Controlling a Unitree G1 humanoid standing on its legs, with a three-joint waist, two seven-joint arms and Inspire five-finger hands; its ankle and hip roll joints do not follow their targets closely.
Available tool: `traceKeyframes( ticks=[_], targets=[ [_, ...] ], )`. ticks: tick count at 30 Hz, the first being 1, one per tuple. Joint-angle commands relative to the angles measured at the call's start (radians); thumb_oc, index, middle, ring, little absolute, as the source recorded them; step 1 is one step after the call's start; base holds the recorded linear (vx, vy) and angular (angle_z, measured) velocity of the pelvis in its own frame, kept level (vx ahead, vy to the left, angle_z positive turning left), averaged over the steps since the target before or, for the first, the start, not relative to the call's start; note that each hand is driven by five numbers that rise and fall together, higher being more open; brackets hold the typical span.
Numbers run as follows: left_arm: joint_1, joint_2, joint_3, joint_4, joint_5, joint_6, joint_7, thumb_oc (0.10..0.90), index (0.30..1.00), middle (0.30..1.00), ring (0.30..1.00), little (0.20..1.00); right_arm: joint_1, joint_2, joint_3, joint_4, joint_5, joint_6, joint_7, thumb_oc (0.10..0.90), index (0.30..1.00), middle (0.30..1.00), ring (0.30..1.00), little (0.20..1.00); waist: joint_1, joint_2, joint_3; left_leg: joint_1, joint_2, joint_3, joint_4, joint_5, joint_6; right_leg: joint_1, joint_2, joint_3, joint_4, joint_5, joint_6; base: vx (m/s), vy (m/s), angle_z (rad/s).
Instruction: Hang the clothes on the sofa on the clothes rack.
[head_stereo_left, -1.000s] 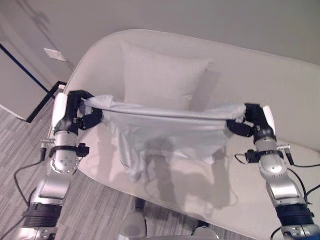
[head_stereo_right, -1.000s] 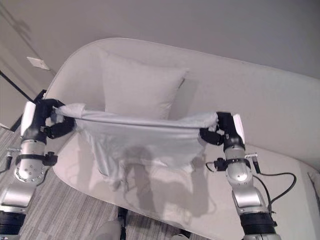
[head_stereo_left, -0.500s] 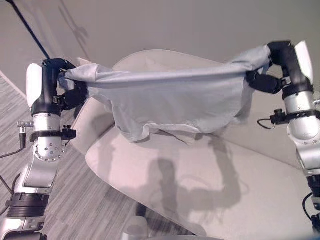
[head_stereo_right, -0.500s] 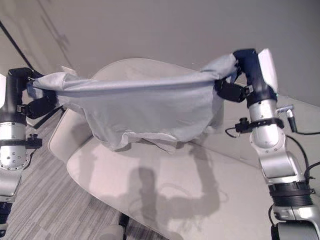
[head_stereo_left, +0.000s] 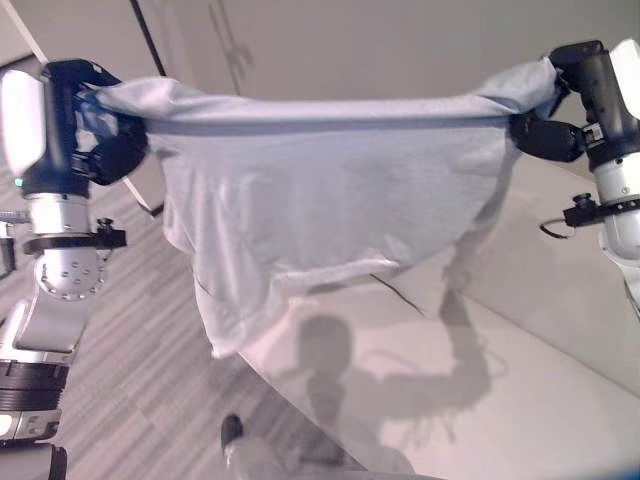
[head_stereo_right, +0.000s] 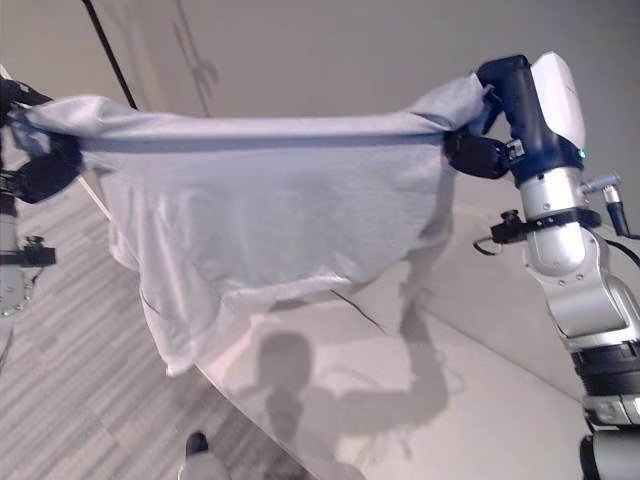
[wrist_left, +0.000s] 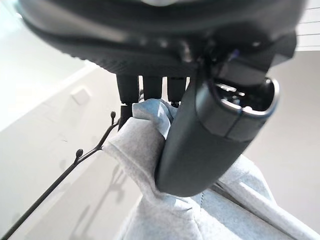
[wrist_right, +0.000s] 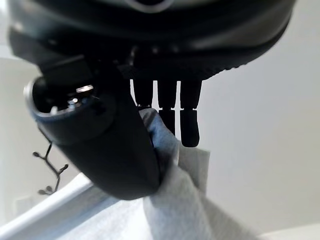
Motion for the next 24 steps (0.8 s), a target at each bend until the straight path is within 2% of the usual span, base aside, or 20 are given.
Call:
traceKeyframes(
  ticks=[1,2,3,4,5,6,8,9,10,11,12,13,14,15,17,19,21,22,24],
  targets=[
    [-0.174,0.132,0.103,0.058,-0.036,0.034,0.096,0.400,0.300,0.300,0.300,0.300,-0.102,-0.091,-0.152,0.053,-0.003,0.026,-0.114,0.400,0.300,0.300,0.300,0.300,0.059,-0.046,-0.100,0.051,0.041,-0.012,-0.097,-0.097,-0.013,-0.074,-0.041,-0.024,-0.185,0.131,0.021,0.20,0.834,0.37],
    [-0.214,0.142,0.068,0.070,-0.029,0.040,0.094,0.400,0.300,0.300,0.300,0.300,-0.102,-0.067,-0.161,0.049,-0.029,0.038,-0.130,0.400,0.300,0.300,0.300,0.300,0.062,-0.053,-0.101,0.074,-0.028,0.013,-0.139,-0.128,0.023,-0.105,-0.108,-0.035,-0.140,0.285,0.021,0.13,0.571,0.08],
    [-0.218,0.142,0.065,0.071,-0.029,0.041,0.095,0.400,0.300,0.300,0.300,0.300,-0.103,-0.066,-0.161,0.048,-0.031,0.040,-0.131,0.400,0.300,0.300,0.300,0.300,0.065,-0.059,-0.100,0.075,-0.035,0.017,-0.141,-0.128,0.028,-0.109,-0.116,-0.031,-0.139,0.290,0.021,0.18,0.603,0.15],
    [-0.231,0.147,0.056,0.077,-0.021,0.044,0.097,0.400,0.300,0.300,0.300,0.300,-0.118,-0.064,-0.151,0.048,-0.036,0.040,-0.136,0.400,0.300,0.300,0.300,0.300,0.066,-0.059,-0.097,0.079,-0.063,0.034,-0.147,-0.134,0.043,-0.127,-0.126,-0.037,-0.114,0.283,0.021,0.06,0.448,0.37],
    [-0.246,0.147,0.040,0.079,-0.012,0.044,0.093,0.400,0.300,0.300,0.300,0.300,-0.133,-0.056,-0.145,0.062,-0.034,0.039,-0.144,0.400,0.300,0.300,0.300,0.300,0.056,-0.056,-0.092,0.072,-0.093,0.038,-0.148,-0.145,0.057,-0.147,-0.109,-0.012,-0.072,0.249,0.019,0.15,0.837,0.55],
    [-0.277,0.141,0.013,0.073,-0.012,0.039,0.082,0.400,0.300,0.300,0.300,0.300,-0.163,-0.063,-0.122,0.063,-0.027,0.034,-0.141,0.400,0.300,0.300,0.300,0.300,0.037,-0.051,-0.084,0.072,-0.151,0.032,-0.148,-0.156,0.080,-0.187,-0.020,0.062,0.006,0.134,-0.013,0.15,0.731,0.80],
    [-0.308,0.131,-0.010,0.078,-0.009,0.048,0.077,0.400,0.300,0.300,0.300,0.300,-0.189,-0.083,-0.107,0.082,-0.011,0.029,-0.141,0.400,0.300,0.300,0.300,0.300,0.026,-0.041,-0.076,0.083,-0.179,0.018,-0.148,-0.154,0.097,-0.226,0.077,0.084,0.072,0.008,-0.061,0.09,0.425,0.55],
    [-0.313,0.129,-0.013,0.080,-0.009,0.049,0.078,0.400,0.300,0.300,0.300,0.300,-0.193,-0.085,-0.105,0.085,-0.009,0.028,-0.141,0.400,0.300,0.300,0.300,0.300,0.030,-0.039,-0.070,0.077,-0.176,0.028,-0.148,-0.141,0.098,-0.236,0.075,0.067,0.083,0.007,-0.079,0.01,0.176,-0.11],
    [-0.321,0.123,-0.021,0.082,-0.006,0.056,0.075,0.400,0.300,0.300,0.300,0.300,-0.191,-0.092,-0.111,0.086,0.002,0.027,-0.139,0.400,0.300,0.300,0.300,0.300,0.019,-0.038,-0.063,0.082,-0.188,0.016,-0.148,-0.134,0.102,-0.263,0.133,0.095,0.096,-0.039,-0.097,0.00,0.137,-0.29],
    [-0.325,0.111,-0.029,0.088,-0.007,0.060,0.073,0.400,0.300,0.300,0.300,0.300,-0.181,-0.088,-0.116,0.087,0.010,0.022,-0.137,0.400,0.300,0.300,0.300,0.300,0.003,-0.040,-0.057,0.089,-0.201,0.002,-0.148,-0.131,0.106,-0.295,0.206,0.142,0.097,-0.081,-0.114,0.15,0.223,-0.16],
    [-0.333,0.089,-0.043,0.098,-0.007,0.070,0.069,0.400,0.300,0.300,0.300,0.300,-0.164,-0.094,-0.127,0.086,0.014,0.014,-0.134,0.400,0.300,0.300,0.300,0.300,-0.020,-0.059,-0.048,0.102,-0.239,-0.020,-0.148,-0.133,0.108,-0.349,0.319,0.235,0.061,-0.093,-0.108,0.10,0.150,-0.09],
    [-0.335,0.088,-0.044,0.098,-0.007,0.071,0.069,0.400,0.300,0.300,0.300,0.300,-0.162,-0.095,-0.130,0.086,0.014,0.014,-0.134,0.400,0.300,0.300,0.300,0.300,-0.018,-0.059,-0.048,0.098,-0.239,-0.019,-0.148,-0.128,0.108,-0.350,0.319,0.235,0.055,-0.085,-0.110,0.11,0.135,0.22],
    [-0.302,0.089,-0.033,0.104,0.029,0.092,0.059,0.400,0.300,0.300,0.300,0.300,-0.147,-0.155,-0.145,0.122,-0.028,0.026,-0.168,0.400,0.300,0.300,0.300,0.300,-0.019,-0.074,-0.043,0.094,-0.267,-0.015,-0.148,-0.145,0.115,-0.335,0.345,0.248,-0.008,-0.086,-0.124,0.01,0.134,0.76],
    [-0.299,0.088,-0.031,0.086,0.030,0.083,0.062,0.400,0.300,0.300,0.300,0.300,-0.186,-0.183,-0.139,0.115,-0.033,0.043,-0.141,0.400,0.300,0.300,0.300,0.300,-0.006,-0.083,-0.045,0.091,-0.293,-0.036,-0.148,-0.143,0.126,-0.298,0.342,0.252,-0.061,-0.083,-0.138,0.08,0.157,0.97],
    [-0.287,0.034,-0.009,0.068,0.022,0.070,0.067,0.400,0.300,0.300,0.300,0.300,-0.207,-0.105,-0.102,0.071,-0.006,0.016,-0.124,0.400,0.300,0.300,0.300,0.300,0.003,-0.094,-0.058,0.100,-0.306,-0.038,-0.148,-0.152,0.131,-0.262,0.340,0.256,-0.099,-0.060,-0.135,0.07,0.074,0.54],
    [-0.277,0.033,-0.001,0.065,0.022,0.069,0.067,0.400,0.300,0.300,0.300,0.300,-0.212,-0.104,-0.093,0.072,-0.004,0.014,-0.124,0.400,0.300,0.300,0.300,0.300,0.002,-0.092,-0.059,0.103,-0.307,-0.035,-0.148,-0.153,0.132,-0.255,0.341,0.259,-0.111,-0.054,-0.134,0.07,0.038,0.04],
    [-0.255,0.029,0.017,0.065,0.014,0.060,0.057,0.400,0.300,0.300,0.300,0.300,-0.226,-0.082,-0.081,0.082,0.006,0.013,-0.123,0.400,0.300,0.300,0.300,0.300,0.019,-0.087,-0.072,0.133,-0.309,-0.017,-0.148,-0.156,0.147,-0.217,0.342,0.263,-0.151,-0.046,-0.128,0.13,0.088,-0.11],
    [-0.259,0.011,0.012,0.064,0.008,0.055,0.051,0.400,0.300,0.300,0.300,0.300,-0.226,-0.075,-0.078,0.089,0.012,0.010,-0.118,0.400,0.300,0.300,0.300,0.300,0.027,-0.085,-0.060,0.105,-0.311,0.001,-0.056,-0.179,0.143,-0.189,0.323,0.248,-0.159,-0.054,-0.128,0.03,0.113,-0.21],
    [-0.260,-0.015,0.008,0.052,0.000,0.052,0.041,0.400,0.300,0.300,0.300,0.300,-0.205,-0.076,-0.096,0.085,0.011,0.016,-0.114,0.400,0.300,0.300,0.300,0.300,0.016,-0.085,-0.044,0.056,-0.268,0.058,0.028,-0.195,0.118,-0.166,0.295,0.219,-0.175,-0.050,-0.120,0.01,0.206,0.02]
  ],
)
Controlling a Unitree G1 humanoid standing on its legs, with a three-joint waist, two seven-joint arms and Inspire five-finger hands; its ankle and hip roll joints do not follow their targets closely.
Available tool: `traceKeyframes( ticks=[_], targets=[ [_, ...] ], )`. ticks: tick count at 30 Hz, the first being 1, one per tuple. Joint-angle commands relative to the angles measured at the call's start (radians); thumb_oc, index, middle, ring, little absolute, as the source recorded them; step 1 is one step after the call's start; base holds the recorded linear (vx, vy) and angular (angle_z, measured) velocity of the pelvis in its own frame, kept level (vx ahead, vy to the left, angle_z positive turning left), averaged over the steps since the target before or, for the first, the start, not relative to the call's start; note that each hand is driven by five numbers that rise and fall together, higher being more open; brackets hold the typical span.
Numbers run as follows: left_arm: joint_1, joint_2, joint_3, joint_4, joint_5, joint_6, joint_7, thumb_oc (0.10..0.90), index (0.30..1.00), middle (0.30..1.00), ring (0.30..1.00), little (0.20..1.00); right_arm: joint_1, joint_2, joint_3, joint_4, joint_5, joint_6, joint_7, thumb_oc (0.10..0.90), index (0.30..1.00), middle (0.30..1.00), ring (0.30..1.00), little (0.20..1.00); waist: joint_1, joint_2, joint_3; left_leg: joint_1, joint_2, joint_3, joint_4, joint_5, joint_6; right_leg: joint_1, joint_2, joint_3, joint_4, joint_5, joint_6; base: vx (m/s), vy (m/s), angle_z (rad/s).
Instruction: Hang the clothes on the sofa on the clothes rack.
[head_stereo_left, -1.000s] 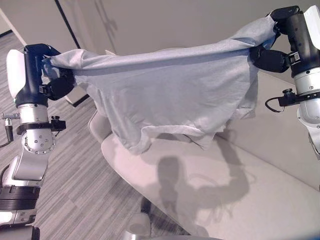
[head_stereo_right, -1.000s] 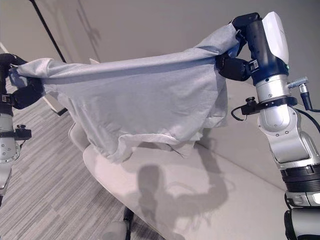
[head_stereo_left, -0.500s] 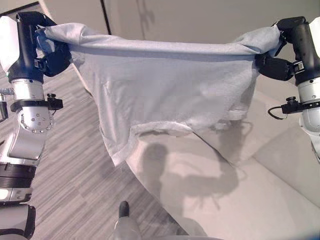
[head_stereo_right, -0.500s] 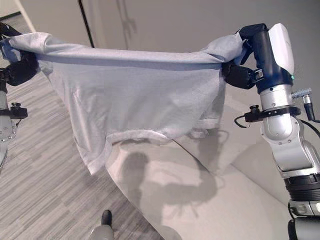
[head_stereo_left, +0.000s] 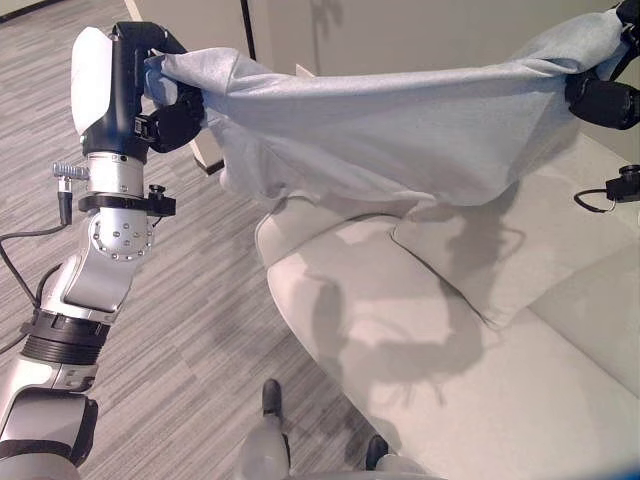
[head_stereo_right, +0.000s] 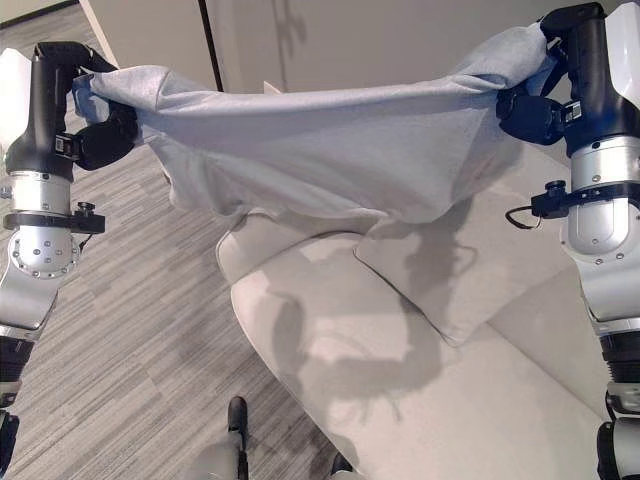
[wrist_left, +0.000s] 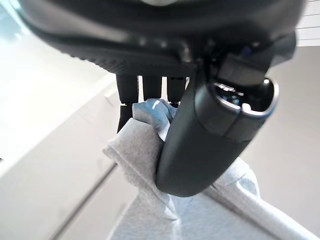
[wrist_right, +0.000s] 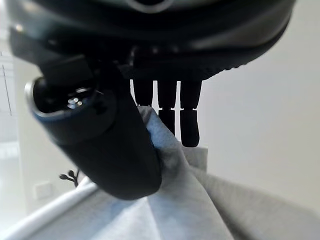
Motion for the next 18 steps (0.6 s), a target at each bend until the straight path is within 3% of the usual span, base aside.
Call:
traceKeyframes(
  ticks=[1,3,4,5,7,8,9,11,12,13,14,15,16,18],
  targets=[
    [-0.066,0.056,0.151,0.018,-0.007,-0.029,0.064,0.400,0.300,0.300,0.300,0.300,-0.081,-0.011,-0.076,0.010,0.012,-0.009,-0.073,0.400,0.300,0.300,0.300,0.300,0.007,-0.096,-0.108,0.091,-0.030,0.103,0.130,-0.273,-0.005,-0.113,0.048,-0.029,0.026,0.057,-0.032,0.04,0.252,0.30],
    [-0.080,0.062,0.139,0.028,-0.010,-0.032,0.066,0.400,0.300,0.300,0.300,0.300,-0.075,-0.012,-0.075,0.008,0.018,-0.008,-0.073,0.400,0.300,0.300,0.300,0.300,0.009,-0.100,-0.115,0.092,0.023,0.101,0.115,-0.263,-0.015,-0.117,0.025,-0.032,0.017,0.063,-0.023,0.10,0.314,0.21],
    [-0.090,0.065,0.129,0.036,-0.020,-0.036,0.069,0.400,0.300,0.300,0.300,0.300,-0.069,-0.024,-0.075,0.016,0.031,-0.011,-0.078,0.400,0.300,0.300,0.300,0.300,0.003,-0.119,-0.117,0.090,0.127,0.088,0.088,-0.216,-0.036,-0.126,-0.024,-0.036,0.014,0.064,-0.008,0.12,0.402,0.00],
    [-0.098,0.075,0.122,0.044,-0.028,-0.037,0.073,0.400,0.300,0.300,0.300,0.300,-0.069,-0.033,-0.078,0.023,0.039,-0.008,-0.082,0.400,0.300,0.300,0.300,0.300,0.000,-0.121,-0.116,0.080,0.171,0.084,0.075,-0.182,-0.046,-0.131,-0.037,-0.040,0.014,0.058,-0.001,0.14,0.466,0.06],
    [-0.118,0.086,0.111,0.059,-0.041,-0.040,0.088,0.400,0.300,0.300,0.300,0.300,-0.048,-0.044,-0.093,0.025,0.044,-0.009,-0.093,0.400,0.300,0.300,0.300,0.300,-0.017,-0.110,-0.127,0.061,0.270,0.084,0.015,-0.086,-0.076,-0.128,-0.060,-0.053,0.014,0.044,0.018,0.22,0.489,0.21],
    [-0.130,0.090,0.099,0.070,-0.049,-0.040,0.094,0.400,0.300,0.300,0.300,0.300,-0.004,-0.059,-0.118,0.023,0.038,-0.007,-0.102,0.400,0.300,0.300,0.300,0.300,-0.035,-0.094,-0.138,0.034,0.334,0.110,-0.032,-0.037,-0.098,-0.099,-0.096,-0.068,0.014,0.028,0.040,0.45,0.703,0.43],
    [-0.143,0.085,0.087,0.075,-0.052,-0.040,0.087,0.400,0.300,0.300,0.300,0.300,0.025,-0.057,-0.134,0.022,0.038,-0.005,-0.100,0.400,0.300,0.300,0.300,0.300,-0.051,-0.077,-0.153,0.037,0.346,0.138,-0.045,-0.038,-0.112,-0.070,-0.113,-0.078,0.014,0.021,0.053,0.41,0.569,0.41],
    [-0.148,0.077,0.070,0.073,-0.052,-0.040,0.079,0.400,0.300,0.300,0.300,0.300,0.054,-0.046,-0.154,0.016,0.034,-0.001,-0.094,0.400,0.300,0.300,0.300,0.300,-0.051,-0.061,-0.169,0.049,0.338,0.166,-0.047,-0.043,-0.123,-0.051,-0.128,-0.099,0.014,0.043,0.060,0.31,0.422,0.52],
    [-0.155,0.074,0.055,0.074,-0.045,-0.039,0.066,0.400,0.300,0.300,0.300,0.300,0.094,-0.037,-0.188,0.005,0.025,0.002,-0.089,0.400,0.300,0.300,0.300,0.300,-0.047,-0.058,-0.178,0.049,0.307,0.173,-0.046,-0.061,-0.124,-0.027,-0.164,-0.117,0.014,0.073,0.076,0.28,0.429,0.61],
    [-0.159,0.074,0.050,0.075,-0.045,-0.039,0.066,0.400,0.300,0.300,0.300,0.300,0.104,-0.036,-0.198,0.001,0.024,0.003,-0.089,0.400,0.300,0.300,0.300,0.300,-0.044,-0.061,-0.177,0.049,0.304,0.173,-0.046,-0.062,-0.123,-0.026,-0.167,-0.118,0.014,0.073,0.077,0.40,0.538,0.29],
    [-0.152,0.062,0.044,0.077,-0.039,-0.046,0.046,0.400,0.300,0.300,0.300,0.300,0.151,-0.026,-0.220,0.000,0.012,0.001,-0.083,0.400,0.300,0.300,0.300,0.300,-0.050,-0.058,-0.186,0.030,0.270,0.199,-0.009,-0.080,-0.125,-0.003,-0.231,-0.143,0.037,0.185,0.097,0.29,0.461,0.20],
    [-0.146,0.058,0.033,0.056,-0.034,-0.034,0.040,0.400,0.300,0.300,0.300,0.300,0.170,-0.007,-0.246,-0.024,-0.012,0.020,-0.072,0.400,0.300,0.300,0.300,0.300,-0.047,-0.072,-0.178,0.028,0.217,0.193,0.022,-0.115,-0.096,-0.019,-0.277,-0.131,0.096,0.227,0.086,0.55,0.903,0.30],
    [-0.145,0.057,0.018,0.049,-0.021,-0.030,0.034,0.400,0.300,0.300,0.300,0.300,0.179,0.014,-0.260,-0.029,-0.029,0.025,-0.084,0.400,0.300,0.300,0.300,0.300,-0.045,-0.066,-0.165,0.056,0.151,0.187,0.001,-0.158,-0.056,-0.054,-0.347,-0.121,0.219,0.353,0.080,0.45,0.851,0.30],
    [-0.147,0.064,0.009,0.034,-0.014,-0.026,0.025,0.400,0.300,0.300,0.300,0.300,0.196,0.021,-0.282,-0.024,-0.028,0.023,-0.091,0.400,0.300,0.300,0.300,0.300,-0.068,-0.055,-0.141,0.092,0.065,0.181,-0.051,-0.162,0.005,-0.117,-0.349,-0.058,0.348,0.384,0.045,0.36,0.796,0.26]
  ],
)
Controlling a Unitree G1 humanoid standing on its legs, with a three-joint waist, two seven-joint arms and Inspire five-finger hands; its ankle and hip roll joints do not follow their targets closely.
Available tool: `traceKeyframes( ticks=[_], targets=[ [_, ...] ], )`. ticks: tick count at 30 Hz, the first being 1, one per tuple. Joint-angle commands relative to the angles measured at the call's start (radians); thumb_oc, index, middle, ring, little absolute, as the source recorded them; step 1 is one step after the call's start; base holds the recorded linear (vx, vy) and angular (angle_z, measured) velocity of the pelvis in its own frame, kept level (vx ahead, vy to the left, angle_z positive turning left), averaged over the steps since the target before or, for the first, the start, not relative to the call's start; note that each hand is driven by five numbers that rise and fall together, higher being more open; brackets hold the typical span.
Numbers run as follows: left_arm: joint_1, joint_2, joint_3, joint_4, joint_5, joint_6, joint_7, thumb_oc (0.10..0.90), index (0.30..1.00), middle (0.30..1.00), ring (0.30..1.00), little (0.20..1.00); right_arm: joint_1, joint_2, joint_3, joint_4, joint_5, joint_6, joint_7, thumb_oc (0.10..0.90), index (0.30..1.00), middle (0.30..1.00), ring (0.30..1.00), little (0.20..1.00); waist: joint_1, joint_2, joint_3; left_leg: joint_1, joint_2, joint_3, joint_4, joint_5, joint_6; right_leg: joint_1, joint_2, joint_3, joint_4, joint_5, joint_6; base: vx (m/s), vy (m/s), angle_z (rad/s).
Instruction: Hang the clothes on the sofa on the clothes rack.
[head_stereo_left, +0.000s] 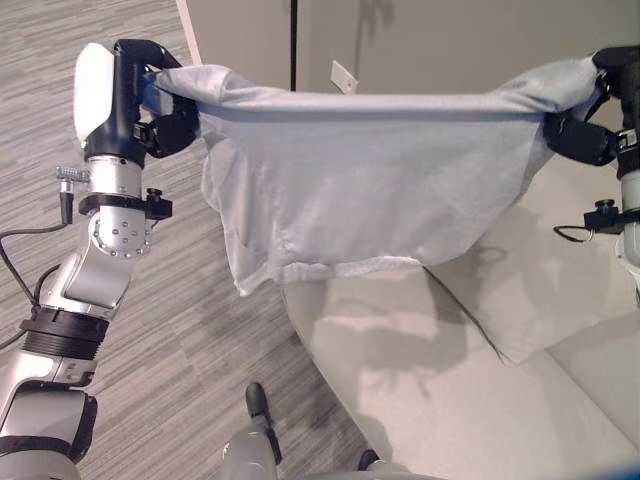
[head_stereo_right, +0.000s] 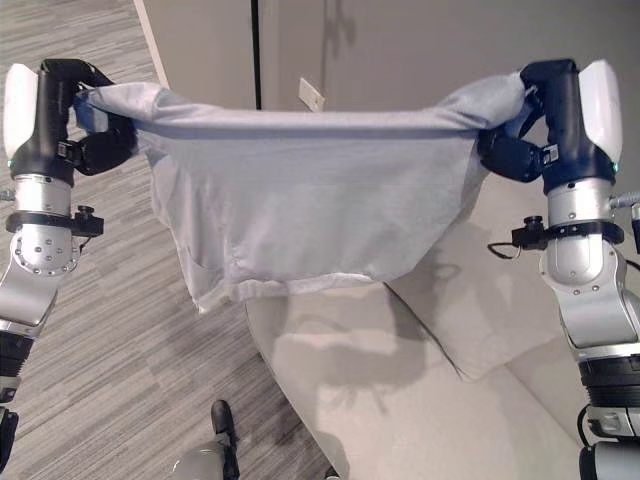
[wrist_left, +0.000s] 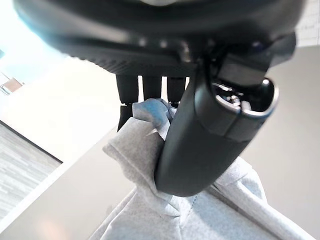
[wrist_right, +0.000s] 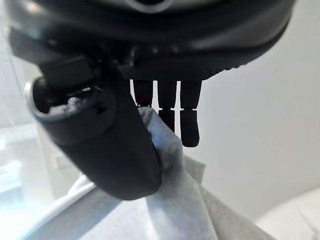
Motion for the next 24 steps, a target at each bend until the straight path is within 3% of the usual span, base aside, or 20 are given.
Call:
traceKeyframes(
  ticks=[1,3,4,5,6,8,10,11,12,14,17,18,19,20,21,23,24],
  targets=[
    [-0.115,0.055,0.126,-0.051,0.005,-0.012,0.058,0.400,0.300,0.300,0.300,0.300,-0.049,-0.124,-0.176,0.033,-0.026,-0.006,-0.096,0.400,0.300,0.300,0.300,0.300,-0.011,0.013,-0.104,0.120,0.042,-0.054,-0.117,-0.096,-0.086,-0.110,-0.186,0.165,0.077,0.402,0.029,0.26,0.592,0.08],
    [-0.111,0.041,0.130,-0.047,0.008,-0.011,0.053,0.400,0.300,0.300,0.300,0.300,-0.017,-0.135,-0.216,0.038,-0.004,-0.015,-0.098,0.400,0.300,0.300,0.300,0.300,-0.045,0.028,-0.084,0.152,-0.006,-0.078,-0.117,-0.128,-0.063,-0.212,-0.101,0.251,0.147,0.323,0.006,0.27,0.424,0.10],
    [-0.112,0.039,0.130,-0.047,0.008,-0.011,0.052,0.400,0.300,0.300,0.300,0.300,-0.015,-0.137,-0.219,0.038,-0.003,-0.016,-0.097,0.400,0.300,0.300,0.300,0.300,-0.041,0.029,-0.083,0.153,-0.005,-0.076,-0.117,-0.131,-0.064,-0.218,-0.100,0.256,0.158,0.316,0.005,0.20,0.236,0.02],
    [-0.118,0.035,0.128,-0.047,0.009,-0.010,0.046,0.400,0.300,0.300,0.300,0.300,-0.016,-0.141,-0.229,0.035,0.002,-0.019,-0.097,0.400,0.300,0.300,0.300,0.300,-0.050,0.035,-0.069,0.170,-0.022,-0.087,-0.117,-0.142,-0.057,-0.262,-0.061,0.276,0.168,0.281,-0.002,0.22,0.172,0.00],
    [-0.118,0.027,0.130,-0.045,0.011,-0.010,0.043,0.400,0.300,0.300,0.300,0.300,-0.002,-0.151,-0.243,0.032,0.007,-0.026,-0.095,0.400,0.300,0.300,0.300,0.300,-0.065,0.044,-0.053,0.191,-0.035,-0.106,-0.117,-0.155,-0.054,-0.304,0.002,0.300,0.152,0.215,-0.018,0.31,0.227,0.19],
    [-0.117,0.009,0.129,-0.049,0.010,-0.011,0.032,0.400,0.300,0.300,0.300,0.300,0.045,-0.163,-0.285,0.026,0.010,-0.026,-0.091,0.400,0.300,0.300,0.300,0.300,-0.103,0.048,-0.033,0.229,-0.072,-0.150,-0.117,-0.175,-0.048,-0.355,0.121,0.368,0.062,0.171,-0.020,0.37,0.164,0.51],
    [-0.121,-0.020,0.121,-0.048,0.011,-0.010,0.024,0.400,0.300,0.300,0.300,0.300,0.097,-0.163,-0.326,0.019,0.007,-0.033,-0.093,0.400,0.300,0.300,0.300,0.300,-0.136,0.046,-0.024,0.276,-0.122,-0.207,-0.117,-0.208,-0.040,-0.387,0.229,0.423,-0.077,0.183,-0.003,0.54,0.175,0.66],
    [-0.132,-0.051,0.110,-0.047,0.021,-0.006,0.008,0.400,0.300,0.300,0.300,0.300,0.140,-0.154,-0.358,0.011,0.003,-0.037,-0.091,0.400,0.300,0.300,0.300,0.300,-0.173,0.035,-0.024,0.318,-0.169,-0.250,-0.117,-0.235,-0.040,-0.428,0.290,0.442,-0.185,0.213,0.015,0.66,0.187,1.15],
    [-0.133,-0.066,0.097,-0.043,0.034,-0.005,-0.004,0.400,0.300,0.300,0.300,0.300,0.180,-0.140,-0.384,0.000,-0.002,-0.042,-0.091,0.400,0.300,0.300,0.300,0.300,-0.191,0.030,-0.023,0.346,-0.193,-0.277,-0.117,-0.248,-0.040,-0.454,0.318,0.410,-0.260,0.246,0.027,0.50,0.127,1.17],
    [-0.135,-0.070,0.089,-0.046,0.044,0.000,-0.012,0.400,0.300,0.300,0.300,0.300,0.197,-0.131,-0.401,-0.013,-0.007,-0.042,-0.088,0.400,0.300,0.300,0.300,0.300,-0.198,0.032,-0.027,0.355,-0.198,-0.292,-0.117,-0.257,-0.043,-0.454,0.324,0.360,-0.314,0.255,0.038,0.30,0.069,1.15],
    [-0.130,-0.085,0.088,-0.066,0.074,-0.001,-0.035,0.400,0.300,0.300,0.300,0.300,0.240,-0.109,-0.437,-0.053,-0.021,-0.048,-0.078,0.400,0.300,0.300,0.300,0.300,-0.218,0.033,-0.040,0.391,-0.227,-0.302,-0.117,-0.283,-0.051,-0.442,0.309,0.126,-0.326,0.229,0.032,0.44,0.078,1.05],
    [-0.138,-0.102,0.079,-0.078,0.083,-0.005,-0.037,0.400,0.300,0.300,0.300,0.300,0.257,-0.111,-0.453,-0.066,-0.029,-0.049,-0.071,0.400,0.300,0.300,0.300,0.300,-0.230,0.033,-0.053,0.399,-0.243,-0.308,-0.117,-0.296,-0.040,-0.423,0.306,0.109,-0.326,0.210,0.020,0.50,0.071,1.01],
    [-0.144,-0.126,0.063,-0.080,0.087,-0.006,-0.041,0.400,0.300,0.300,0.300,0.300,0.271,-0.108,-0.465,-0.072,-0.037,-0.048,-0.069,0.400,0.300,0.300,0.300,0.300,-0.246,0.039,-0.065,0.413,-0.256,-0.320,-0.117,-0.302,-0.038,-0.417,0.307,0.109,-0.326,0.248,0.011,0.50,0.037,0.66],
    [-0.146,-0.148,0.055,-0.085,0.085,-0.012,-0.049,0.400,0.300,0.300,0.300,0.300,0.293,-0.109,-0.483,-0.085,-0.035,-0.049,-0.060,0.400,0.300,0.300,0.300,0.300,-0.262,0.050,-0.087,0.433,-0.258,-0.334,-0.117,-0.323,-0.043,-0.407,0.316,0.115,-0.326,0.230,-0.001,0.57,0.041,0.76],
    [-0.144,-0.178,0.050,-0.091,0.085,-0.015,-0.053,0.400,0.300,0.300,0.300,0.300,0.333,-0.108,-0.521,-0.100,-0.036,-0.046,-0.059,0.400,0.300,0.300,0.300,0.300,-0.280,0.072,-0.104,0.443,-0.258,-0.346,-0.117,-0.306,-0.049,-0.382,0.306,0.094,-0.326,0.228,-0.016,0.54,0.041,0.73],
    [-0.153,-0.213,0.038,-0.085,0.066,-0.022,-0.051,0.400,0.300,0.300,0.300,0.300,0.354,-0.112,-0.559,-0.130,-0.042,-0.045,-0.060,0.400,0.300,0.300,0.300,0.300,-0.294,0.117,-0.103,0.462,-0.237,-0.337,-0.105,-0.186,-0.100,-0.341,0.299,0.075,-0.326,0.245,-0.022,0.54,0.082,1.03],
    [-0.166,-0.238,0.022,-0.080,0.057,-0.029,-0.054,0.400,0.300,0.300,0.300,0.300,0.361,-0.117,-0.576,-0.146,-0.045,-0.045,-0.058,0.400,0.300,0.300,0.300,0.300,-0.306,0.143,-0.107,0.452,-0.228,-0.290,-0.028,-0.182,-0.139,-0.292,0.288,0.060,-0.326,0.216,-0.027,0.57,0.064,1.01]
  ],
)
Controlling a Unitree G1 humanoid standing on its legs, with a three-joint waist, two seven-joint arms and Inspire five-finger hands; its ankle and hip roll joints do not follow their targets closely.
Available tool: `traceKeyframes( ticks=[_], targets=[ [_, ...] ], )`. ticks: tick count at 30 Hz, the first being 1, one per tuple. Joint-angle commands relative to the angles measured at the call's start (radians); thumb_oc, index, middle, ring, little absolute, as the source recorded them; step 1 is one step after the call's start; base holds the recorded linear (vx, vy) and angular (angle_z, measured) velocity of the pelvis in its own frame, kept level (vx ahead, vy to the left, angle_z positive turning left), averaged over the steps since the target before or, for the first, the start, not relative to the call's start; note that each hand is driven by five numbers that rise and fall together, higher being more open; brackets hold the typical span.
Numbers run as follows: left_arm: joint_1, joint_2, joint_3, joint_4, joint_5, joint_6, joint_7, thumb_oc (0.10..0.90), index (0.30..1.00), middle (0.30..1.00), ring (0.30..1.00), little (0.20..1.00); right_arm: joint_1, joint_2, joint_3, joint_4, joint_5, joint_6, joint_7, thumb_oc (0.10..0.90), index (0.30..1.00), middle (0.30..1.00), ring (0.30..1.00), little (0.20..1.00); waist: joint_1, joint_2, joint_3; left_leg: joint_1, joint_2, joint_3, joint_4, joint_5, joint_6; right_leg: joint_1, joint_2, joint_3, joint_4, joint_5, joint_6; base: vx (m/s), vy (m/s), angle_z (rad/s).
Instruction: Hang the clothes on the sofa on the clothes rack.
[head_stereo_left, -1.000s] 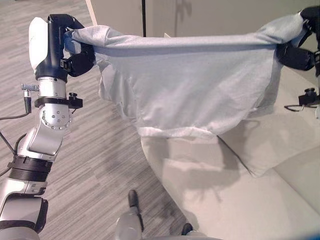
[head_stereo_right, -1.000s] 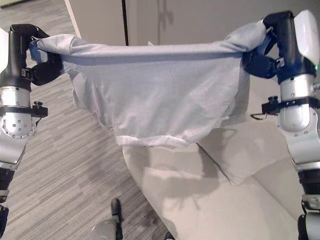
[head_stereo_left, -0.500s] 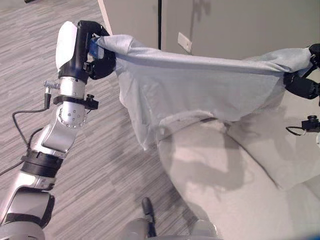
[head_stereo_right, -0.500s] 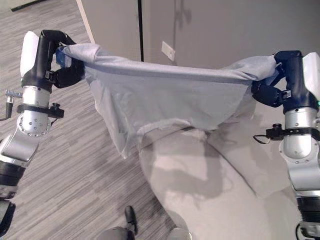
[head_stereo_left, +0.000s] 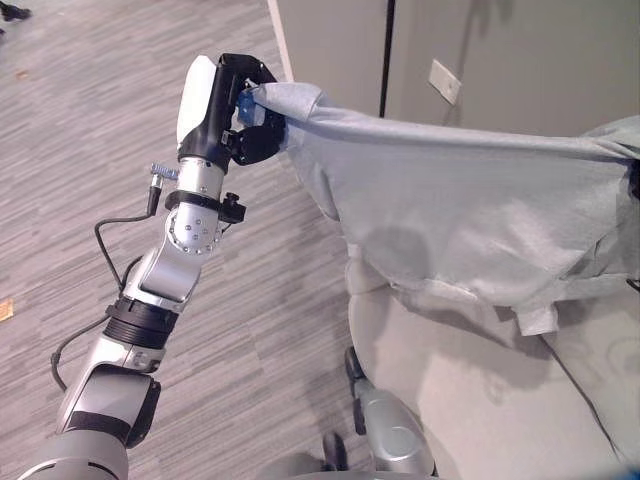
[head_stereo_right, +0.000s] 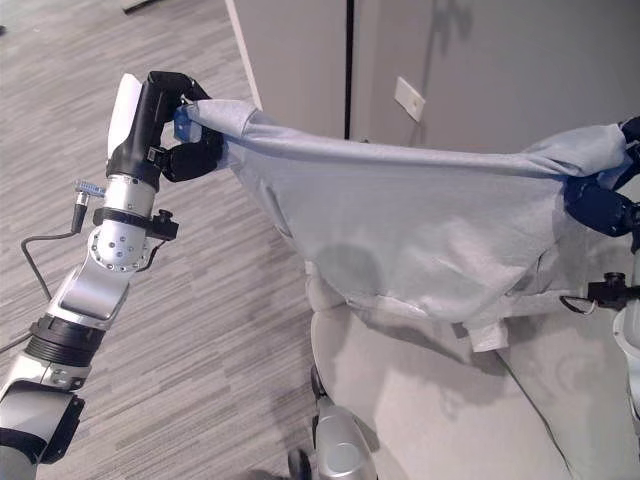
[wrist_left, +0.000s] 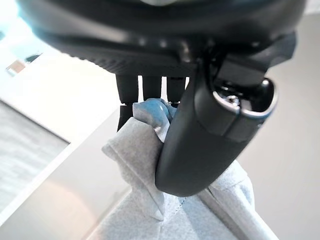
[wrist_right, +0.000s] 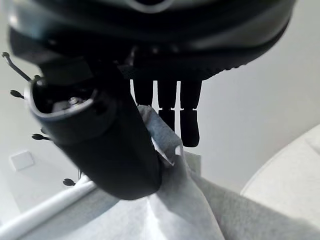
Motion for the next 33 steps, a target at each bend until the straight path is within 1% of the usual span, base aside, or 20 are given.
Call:
traceKeyframes(
  ticks=[1,2,3,4,5,6,7,8,10,12,14,16,19,21,22,25,27,28,29,33],
  targets=[
    [-0.026,0.067,0.026,-0.016,0.019,-0.072,0.064,0.400,0.300,0.300,0.300,0.300,-0.016,-0.073,-0.144,-0.058,-0.037,-0.039,-0.074,0.400,0.300,0.300,0.300,0.300,0.003,-0.051,-0.184,0.076,-0.065,0.130,0.043,0.082,-0.081,0.097,0.026,-0.105,-0.101,0.115,0.002,0.40,0.033,0.78],
    [-0.027,0.066,0.025,-0.015,0.018,-0.073,0.064,0.400,0.300,0.300,0.300,0.300,-0.013,-0.073,-0.148,-0.059,-0.036,-0.039,-0.074,0.400,0.300,0.300,0.300,0.300,0.003,-0.050,-0.184,0.071,-0.064,0.130,0.054,0.076,-0.083,0.097,0.026,-0.106,-0.101,0.115,0.001,0.40,0.025,0.73],
    [-0.029,0.048,0.028,-0.021,0.008,-0.077,0.060,0.400,0.300,0.300,0.300,0.300,-0.006,-0.078,-0.160,-0.069,-0.038,-0.036,-0.073,0.400,0.300,0.300,0.300,0.300,-0.013,-0.055,-0.175,-0.009,-0.007,0.268,0.293,0.172,-0.184,0.160,-0.001,-0.121,-0.101,0.087,-0.016,0.34,0.054,0.37],
    [-0.024,0.046,0.038,-0.026,0.005,-0.078,0.065,0.400,0.300,0.300,0.300,0.300,-0.017,-0.077,-0.161,-0.068,-0.039,-0.030,-0.086,0.400,0.300,0.300,0.300,0.300,-0.002,-0.075,-0.166,-0.080,0.004,0.327,0.446,0.205,-0.190,0.190,-0.022,-0.109,-0.101,0.073,-0.021,0.43,0.019,0.12],
    [-0.016,0.047,0.041,-0.029,0.002,-0.075,0.066,0.400,0.300,0.300,0.300,0.300,-0.020,-0.073,-0.156,-0.065,-0.041,-0.028,-0.090,0.400,0.300,0.300,0.300,0.300,0.005,-0.103,-0.165,-0.142,0.052,0.382,0.564,0.211,-0.190,0.211,-0.039,-0.101,-0.101,0.064,-0.027,0.29,-0.099,-0.10],
    [-0.005,0.049,0.047,-0.029,-0.008,-0.071,0.064,0.400,0.300,0.300,0.300,0.300,-0.014,-0.070,-0.149,-0.061,-0.044,-0.024,-0.088,0.400,0.300,0.300,0.300,0.300,0.004,-0.133,-0.168,-0.175,0.174,0.470,0.650,0.203,-0.190,0.234,-0.044,-0.098,-0.101,0.048,-0.038,0.40,-0.206,0.17],
    [0.005,0.045,0.058,-0.031,-0.016,-0.069,0.061,0.400,0.300,0.300,0.300,0.300,-0.004,-0.065,-0.142,-0.061,-0.047,-0.020,-0.080,0.400,0.300,0.300,0.300,0.300,0.010,-0.142,-0.169,-0.159,0.270,0.522,0.625,0.170,-0.170,0.258,-0.035,-0.083,-0.101,0.033,-0.043,0.42,-0.142,0.27],
    [0.012,0.050,0.058,-0.034,-0.020,-0.072,0.058,0.400,0.300,0.300,0.300,0.300,-0.002,-0.063,-0.134,-0.060,-0.048,-0.016,-0.079,0.400,0.300,0.300,0.300,0.300,0.022,-0.155,-0.166,-0.171,0.293,0.542,0.596,0.119,-0.126,0.276,-0.044,-0.062,-0.101,0.023,-0.041,0.49,0.043,0.09],
    [0.033,0.061,0.065,-0.039,-0.021,-0.065,0.059,0.400,0.300,0.300,0.300,0.300,-0.012,-0.069,-0.107,-0.060,-0.052,-0.018,-0.072,0.400,0.300,0.300,0.300,0.300,0.036,-0.162,-0.165,-0.182,0.302,0.481,0.390,0.030,-0.081,0.299,-0.058,-0.011,-0.101,0.010,-0.015,0.34,0.217,-0.37],
    [0.059,0.080,0.079,-0.042,-0.025,-0.060,0.073,0.400,0.300,0.300,0.300,0.300,-0.011,-0.071,-0.097,-0.053,-0.045,-0.021,-0.070,0.400,0.300,0.300,0.300,0.300,0.052,-0.176,-0.162,-0.216,0.324,0.418,0.157,0.078,-0.063,0.306,-0.089,0.011,-0.101,-0.006,-0.010,0.21,0.234,-0.36],
    [0.097,0.113,0.099,-0.053,-0.022,-0.053,0.083,0.400,0.300,0.300,0.300,0.300,-0.011,-0.071,-0.076,-0.046,-0.042,-0.023,-0.066,0.400,0.300,0.300,0.300,0.300,0.092,-0.178,-0.159,-0.252,0.345,0.295,-0.041,0.188,-0.078,0.342,-0.089,0.060,-0.101,-0.045,-0.013,0.40,0.195,-0.45],
    [0.113,0.147,0.108,-0.062,-0.023,-0.049,0.097,0.400,0.300,0.300,0.300,0.300,-0.024,-0.075,-0.053,-0.026,-0.038,-0.025,-0.073,0.400,0.300,0.300,0.300,0.300,0.127,-0.181,-0.156,-0.327,0.352,0.183,-0.122,0.225,-0.116,0.381,-0.085,0.109,-0.101,-0.075,-0.014,0.41,0.183,-0.77],
    [0.139,0.169,0.133,-0.090,-0.019,-0.051,0.095,0.400,0.300,0.300,0.300,0.300,-0.039,-0.062,-0.025,-0.010,-0.047,-0.004,-0.062,0.400,0.300,0.300,0.300,0.300,0.148,-0.162,-0.167,-0.340,0.337,0.223,-0.122,0.239,-0.125,0.430,-0.115,0.139,-0.101,-0.087,0.011,0.51,0.404,-0.63],
    [0.153,0.188,0.142,-0.097,-0.009,-0.049,0.092,0.400,0.300,0.300,0.300,0.300,-0.078,-0.046,0.005,-0.012,-0.064,0.008,-0.058,0.400,0.300,0.300,0.300,0.300,0.168,-0.163,-0.176,-0.309,0.288,0.231,-0.116,0.241,-0.103,0.446,-0.162,0.156,-0.100,-0.061,0.023,0.49,0.495,-0.62],
    [0.160,0.204,0.146,-0.105,-0.005,-0.050,0.085,0.400,0.300,0.300,0.300,0.300,-0.117,-0.025,0.044,-0.002,-0.073,0.013,-0.054,0.400,0.300,0.300,0.300,0.300,0.182,-0.168,-0.175,-0.278,0.245,0.266,-0.109,0.215,-0.053,0.409,-0.221,0.152,0.011,0.019,0.032,0.24,0.311,-0.63],
    [0.163,0.220,0.157,-0.111,-0.005,-0.048,0.087,0.400,0.300,0.300,0.300,0.300,-0.158,-0.025,0.072,0.002,-0.082,0.019,-0.060,0.400,0.300,0.300,0.300,0.300,0.192,-0.177,-0.170,-0.252,0.227,0.312,-0.116,0.201,-0.030,0.359,-0.250,0.172,0.091,0.050,0.035,0.20,0.309,-0.68],
    [0.159,0.236,0.158,-0.115,0.003,-0.044,0.090,0.400,0.300,0.300,0.300,0.300,-0.193,-0.029,0.094,0.020,-0.084,0.022,-0.064,0.400,0.300,0.300,0.300,0.300,0.200,-0.166,-0.156,-0.209,0.199,0.375,-0.122,0.167,-0.001,0.305,-0.307,0.102,0.231,0.127,0.018,0.23,0.478,-0.63],
    [0.144,0.243,0.158,-0.111,0.017,-0.035,0.091,0.400,0.300,0.300,0.300,0.300,-0.205,-0.022,0.099,0.031,-0.078,0.024,-0.067,0.400,0.300,0.300,0.300,0.300,0.178,-0.165,-0.141,-0.176,0.177,0.403,-0.122,0.130,0.010,0.244,-0.327,0.064,0.342,0.143,0.023,0.20,0.433,-0.45],
    [0.143,0.243,0.159,-0.111,0.017,-0.034,0.090,0.400,0.300,0.300,0.300,0.300,-0.205,-0.022,0.099,0.030,-0.079,0.024,-0.067,0.400,0.300,0.300,0.300,0.300,0.178,-0.167,-0.140,-0.175,0.174,0.403,-0.122,0.129,0.011,0.239,-0.331,0.067,0.352,0.138,0.024,0.31,0.417,-0.25],
    [0.132,0.221,0.158,-0.098,0.016,-0.041,0.087,0.400,0.300,0.300,0.300,0.300,-0.214,-0.039,0.083,0.036,-0.059,0.016,-0.068,0.400,0.300,0.300,0.300,0.300,0.148,-0.161,-0.123,-0.121,0.147,0.428,-0.122,0.078,0.001,0.141,-0.243,-0.009,0.236,0.081,0.023,0.23,0.161,0.14]
  ],
)
